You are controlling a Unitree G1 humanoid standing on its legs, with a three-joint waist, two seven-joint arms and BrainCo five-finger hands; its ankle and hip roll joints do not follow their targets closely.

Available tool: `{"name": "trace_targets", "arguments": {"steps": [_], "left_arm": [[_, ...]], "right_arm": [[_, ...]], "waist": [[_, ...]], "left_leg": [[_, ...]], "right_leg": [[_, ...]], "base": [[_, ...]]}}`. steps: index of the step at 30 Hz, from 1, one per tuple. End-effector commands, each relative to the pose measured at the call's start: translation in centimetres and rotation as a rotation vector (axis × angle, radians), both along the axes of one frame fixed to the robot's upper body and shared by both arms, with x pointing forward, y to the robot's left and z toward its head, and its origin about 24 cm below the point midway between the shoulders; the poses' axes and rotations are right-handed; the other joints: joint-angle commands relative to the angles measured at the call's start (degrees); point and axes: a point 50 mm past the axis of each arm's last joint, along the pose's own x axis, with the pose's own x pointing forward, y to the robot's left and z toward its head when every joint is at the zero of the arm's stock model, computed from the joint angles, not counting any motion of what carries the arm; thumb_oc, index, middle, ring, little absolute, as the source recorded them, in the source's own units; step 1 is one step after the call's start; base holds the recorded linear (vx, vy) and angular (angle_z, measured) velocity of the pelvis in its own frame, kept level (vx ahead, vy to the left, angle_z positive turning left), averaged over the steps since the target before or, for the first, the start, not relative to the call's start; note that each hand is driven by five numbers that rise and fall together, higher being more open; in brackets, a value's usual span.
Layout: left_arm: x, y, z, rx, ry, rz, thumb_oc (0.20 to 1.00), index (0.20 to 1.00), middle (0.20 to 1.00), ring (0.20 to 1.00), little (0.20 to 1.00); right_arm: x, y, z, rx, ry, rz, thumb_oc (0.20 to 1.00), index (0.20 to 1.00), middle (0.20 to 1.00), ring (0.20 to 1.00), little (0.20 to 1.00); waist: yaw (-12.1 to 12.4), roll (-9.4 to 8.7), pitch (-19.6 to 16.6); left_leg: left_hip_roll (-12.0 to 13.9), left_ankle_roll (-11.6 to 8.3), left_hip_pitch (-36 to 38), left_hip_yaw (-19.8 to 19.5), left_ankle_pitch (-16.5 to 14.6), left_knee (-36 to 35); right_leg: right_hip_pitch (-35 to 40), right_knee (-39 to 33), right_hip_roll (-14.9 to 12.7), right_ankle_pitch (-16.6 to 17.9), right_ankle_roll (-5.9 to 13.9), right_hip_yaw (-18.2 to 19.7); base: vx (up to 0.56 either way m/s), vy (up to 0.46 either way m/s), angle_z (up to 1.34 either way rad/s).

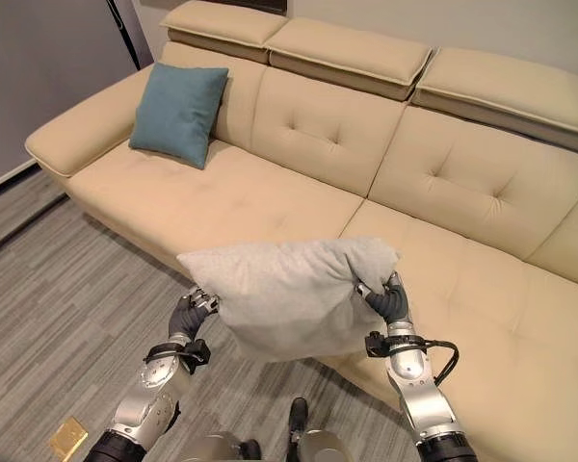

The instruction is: Pick up all the scattered cushions and arrange them neatly on the sofa.

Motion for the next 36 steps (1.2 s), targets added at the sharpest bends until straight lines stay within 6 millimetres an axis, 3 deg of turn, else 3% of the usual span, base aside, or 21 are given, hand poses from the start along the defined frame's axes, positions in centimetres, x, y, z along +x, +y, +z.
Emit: {"name": "trace_targets", "arguments": {"steps": [1,2,8,10,12,13,19,20,21,22,25,27,29,30,31,33,36], "left_arm": [[0.9,-1.7,3.4,-0.022,-0.184,-0.101,0.2,0.2,0.2,0.2,0.2],[1.0,-1.7,3.6,-0.025,-0.192,-0.089,0.2,0.2,0.2,0.2,0.2],[1.0,-1.4,4.0,-0.02,-0.212,-0.091,0.2,0.2,0.2,0.2,0.2],[1.4,-0.7,4.7,-0.007,-0.237,-0.068,0.2,0.2,0.2,0.2,0.2],[1.5,-0.4,5.0,0.007,-0.248,-0.054,0.2,0.2,0.2,0.2,0.2],[1.6,-0.1,5.0,0.014,-0.251,-0.04,0.2,0.2,0.2,0.2,0.2],[1.4,0.6,4.9,0.003,-0.245,-0.007,0.2,0.2,0.2,0.2,0.2],[1.4,0.7,4.9,0.006,-0.245,0.001,0.2,0.2,0.2,0.2,0.2],[1.4,1.1,4.8,0.011,-0.241,0.012,0.2,0.2,0.2,0.2,0.2],[1.3,1.2,4.7,0.011,-0.238,0.017,0.2,0.2,0.2,0.2,0.2],[1.1,0.6,4.3,-0.016,-0.227,-0.004,0.2,0.2,0.2,0.2,0.2],[0.9,0.2,4.0,-0.042,-0.214,-0.012,0.2,0.2,0.2,0.2,0.2],[0.9,0.0,3.7,-0.048,-0.202,-0.022,0.2,0.2,0.2,0.2,0.2],[1.0,-0.1,3.8,-0.055,-0.204,-0.027,0.2,0.2,0.2,0.2,0.2],[1.1,-0.3,4.0,-0.052,-0.215,-0.038,0.2,0.2,0.2,0.2,0.2],[1.2,-0.5,3.9,-0.055,-0.209,-0.035,0.2,0.2,0.2,0.2,0.2],[1.3,-0.6,3.9,-0.052,-0.203,-0.032,0.2,0.2,0.2,0.2,0.2]], "right_arm": [[0.9,1.1,4.0,0.039,-0.226,0.051,0.2,0.2,0.2,0.2,0.2],[1.0,1.1,3.9,0.031,-0.222,0.051,0.2,0.2,0.2,0.2,0.2],[1.4,1.8,4.2,0.038,-0.229,0.074,0.2,0.2,0.2,0.2,0.2],[2.0,2.9,4.7,0.052,-0.254,0.107,0.2,0.2,0.2,0.2,0.2],[2.1,3.3,4.8,0.051,-0.256,0.121,0.2,0.2,0.2,0.2,0.2],[2.2,3.6,4.9,0.052,-0.259,0.13,0.2,0.2,0.2,0.2,0.2],[2.7,3.8,5.0,0.059,-0.251,0.151,0.2,0.2,0.2,0.2,0.2],[2.7,3.8,5.0,0.058,-0.251,0.152,0.2,0.2,0.2,0.2,0.2],[2.8,3.9,5.1,0.058,-0.256,0.158,0.2,0.2,0.2,0.2,0.2],[2.9,4.0,5.2,0.052,-0.255,0.167,0.2,0.2,0.2,0.2,0.2],[2.6,3.6,5.1,0.031,-0.254,0.165,0.2,0.2,0.2,0.2,0.2],[2.5,3.3,5.3,0.01,-0.259,0.161,0.2,0.2,0.2,0.2,0.2],[2.3,3.0,5.3,0.009,-0.262,0.152,0.2,0.2,0.2,0.2,0.2],[2.3,2.8,5.3,0.009,-0.263,0.145,0.2,0.2,0.2,0.2,0.2],[2.4,2.8,5.5,0.011,-0.27,0.143,0.2,0.2,0.2,0.2,0.2],[2.3,2.9,5.6,0.015,-0.273,0.144,0.2,0.2,0.2,0.2,0.2],[2.2,2.6,5.3,0.02,-0.256,0.135,0.2,0.2,0.2,0.2,0.2]], "waist": [[0.3,-0.92,-4.4],[0.9,-0.39,-4.1],[1.5,0.42,-4.4],[2.2,1.11,-3.7],[2.2,1.64,-3.4],[2.4,1.7,-3.4],[1.7,1.41,-4.0],[1.6,1.13,-4.1],[1.4,0.57,-4.2],[1.4,0.33,-4.2],[0.9,0.01,-5.1],[0.6,0.86,-5.7],[-0.1,0.69,-6.0],[-0.1,0.3,-5.4],[0.4,-0.06,-4.7],[0.9,-1.06,-4.1],[1.6,-1.64,-3.9]], "left_leg": [[1.3,0.7,-0.1,-3.5,11.4,-11.7],[1.8,0.08,-0.6,-5.3,13.6,-13.1],[0.1,2.21,2.1,-4.6,11.0,-13.2],[-0.4,4.0,4.6,-0.8,9.3,-13.5],[0.0,4.42,6.2,0.7,8.6,-14.1],[0.0,4.42,7.2,1.8,7.9,-14.3],[-1.2,4.07,12.6,3.6,6.6,-17.9],[-1.6,3.91,13.5,3.7,6.2,-18.3],[-1.9,3.31,15.0,4.4,5.4,-18.6],[-1.9,3.09,15.5,4.5,5.0,-18.3],[-2.2,2.79,16.5,3.6,3.8,-15.5],[-1.4,1.79,16.8,3.0,3.7,-12.1],[0.6,-0.77,14.9,4.0,7.0,-5.1],[2.5,-2.72,11.9,4.5,8.8,2.2],[2.2,-3.15,9.4,3.3,9.5,7.5],[1.7,-2.12,5.9,2.8,9.3,9.8],[2.6,0.31,3.7,2.0,5.6,2.1]], "right_leg": [[3.1,1.5,-0.1,-1.5,9.42,5.7],[3.9,2.3,-0.1,-2.6,9.45,6.7],[3.6,8.0,-2.3,-4.9,10.88,7.9],[-0.2,17.0,-4.1,-2.3,12.74,8.3],[-2.2,20.8,-4.8,-1.5,12.95,6.4],[-3.2,20.7,-5.9,-1.0,12.8,4.1],[-6.7,11.0,-3.5,1.0,12.42,-2.1],[-7.1,8.1,-3.1,2.2,12.65,-4.3],[-8.5,3.5,-3.6,4.1,13.37,-8.7],[-8.4,2.3,-3.6,4.7,13.59,-9.2],[-5.8,2.1,-2.9,4.9,12.4,-6.1],[-4.3,2.2,-2.4,4.1,11.56,-6.5],[-2.3,1.6,-2.5,3.5,10.59,-6.9],[-0.7,1.0,-2.3,3.0,9.8,-6.9],[0.4,0.5,-1.9,2.4,8.89,-6.4],[1.5,0.2,-2.3,1.4,8.38,-5.6],[2.6,-0.1,-2.8,0.7,9.49,-4.1]], "base": [[0.23,0.133,-0.47],[0.2,0.153,-0.51],[0.17,0.207,-0.41],[0.14,0.314,-0.92],[0.13,0.23,-0.61],[0.14,0.166,-0.33],[0.18,0.075,-0.47],[0.25,-0.003,-0.36],[0.33,-0.019,-0.24],[0.33,-0.049,-0.19],[0.25,-0.04,-0.07],[0.33,-0.082,0.14],[0.2,-0.133,0.1],[0.16,-0.164,0.14],[0.12,-0.15,0.18],[0.12,-0.073,-0.09],[0.17,0.038,-0.09]]}}
